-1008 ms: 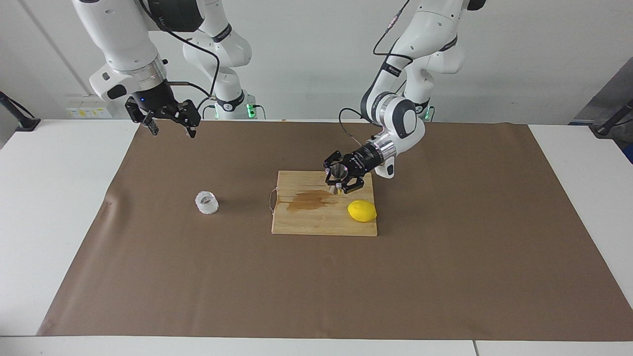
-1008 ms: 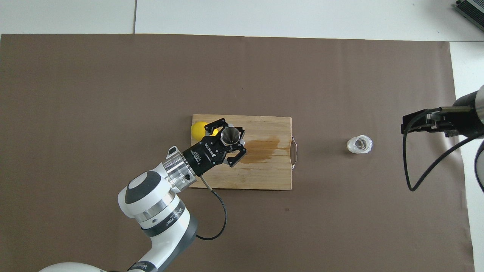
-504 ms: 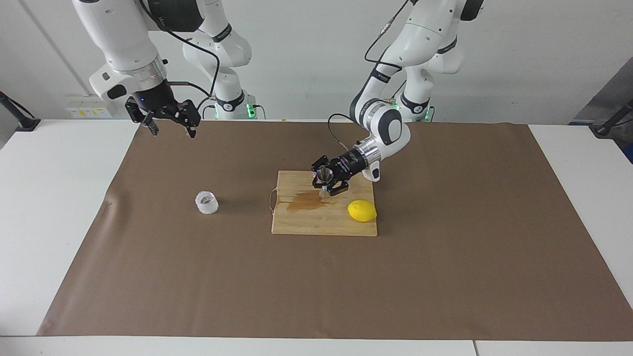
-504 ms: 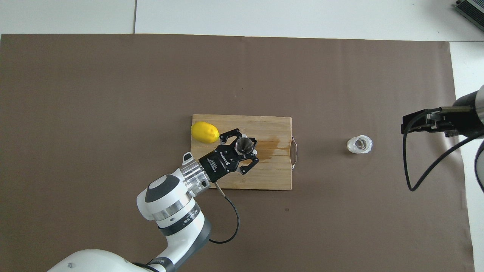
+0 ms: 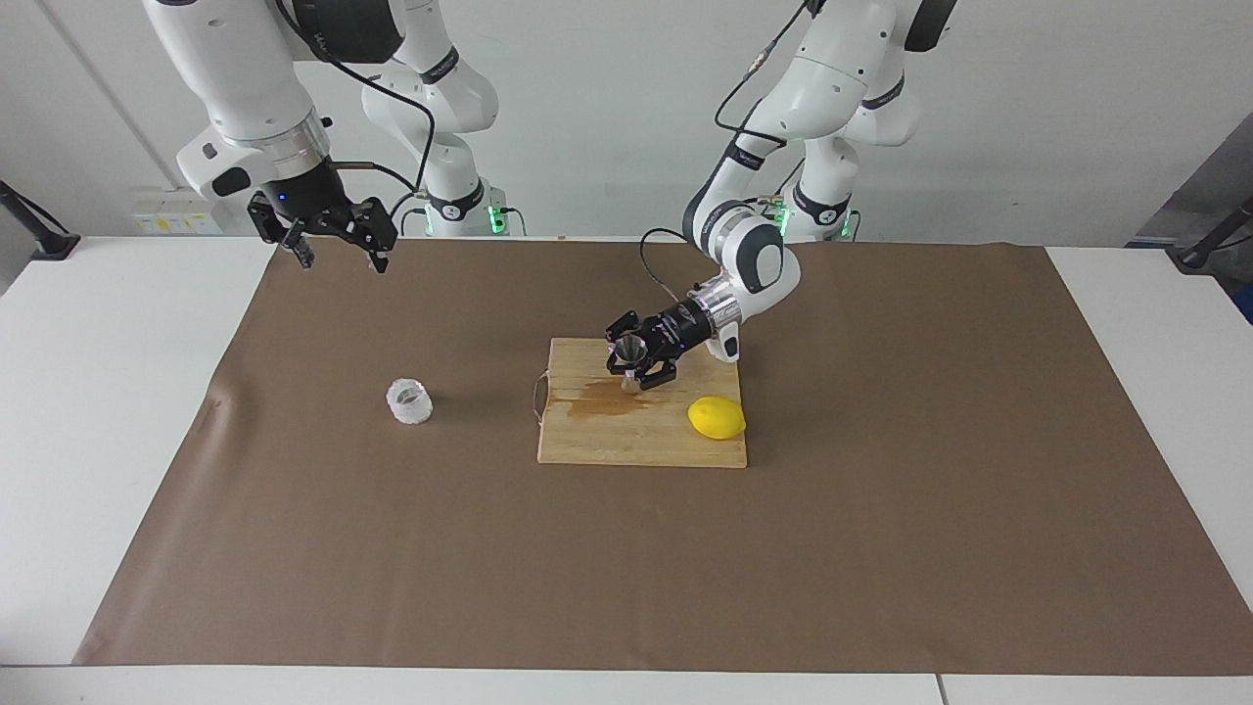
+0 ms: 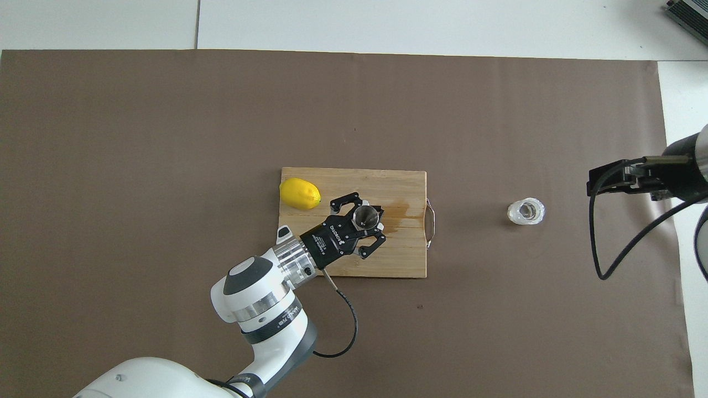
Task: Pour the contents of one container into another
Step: 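Lower the jigger cup onto the board and open the left gripper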
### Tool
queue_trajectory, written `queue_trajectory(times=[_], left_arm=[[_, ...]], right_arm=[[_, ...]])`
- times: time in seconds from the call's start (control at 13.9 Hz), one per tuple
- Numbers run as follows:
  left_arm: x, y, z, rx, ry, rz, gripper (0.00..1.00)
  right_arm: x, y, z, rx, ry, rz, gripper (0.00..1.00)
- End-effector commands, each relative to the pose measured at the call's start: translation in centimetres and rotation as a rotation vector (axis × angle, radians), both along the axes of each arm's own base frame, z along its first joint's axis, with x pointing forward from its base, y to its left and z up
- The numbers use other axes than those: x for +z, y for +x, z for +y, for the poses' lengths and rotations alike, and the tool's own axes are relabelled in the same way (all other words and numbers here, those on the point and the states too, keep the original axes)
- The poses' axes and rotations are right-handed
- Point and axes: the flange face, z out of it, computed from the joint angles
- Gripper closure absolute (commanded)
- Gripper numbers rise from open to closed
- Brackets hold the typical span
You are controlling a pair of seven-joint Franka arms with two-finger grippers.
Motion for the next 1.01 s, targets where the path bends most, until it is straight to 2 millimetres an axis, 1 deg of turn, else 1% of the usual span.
queue_trajectory(times=[0.0, 0.22, 0.36, 0.43, 0.58, 0.94], left_arm=[[-0.57, 0.1, -0.71, 0.069, -0.029, 0.004, 0.88], [-0.63, 0.1, -0.73, 0.068, -0.031, 0.004, 0.83], [-0.69, 0.06, -0.7, 0.068, -0.03, 0.005, 0.68], [-0.69, 0.11, -0.64, 0.07, -0.03, 0.005, 0.62], [-0.75, 0.12, -0.54, 0.071, -0.029, 0.006, 0.56], [-0.81, 0.3, -0.26, 0.075, -0.027, 0.004, 0.55]], right_arm=[[0.09, -0.78, -0.03, -0.014, 0.023, 0.002, 0.0], [0.16, -0.77, -0.03, -0.014, 0.023, 0.0, 0.0], [0.16, -0.77, -0.03, -0.014, 0.023, 0.0, 0.0], [0.16, -0.77, -0.03, -0.014, 0.023, 0.0, 0.0], [0.09, -0.78, -0.03, -0.014, 0.023, 0.002, 0.0], [0.16, -0.77, -0.03, -0.014, 0.023, 0.0, 0.0]])
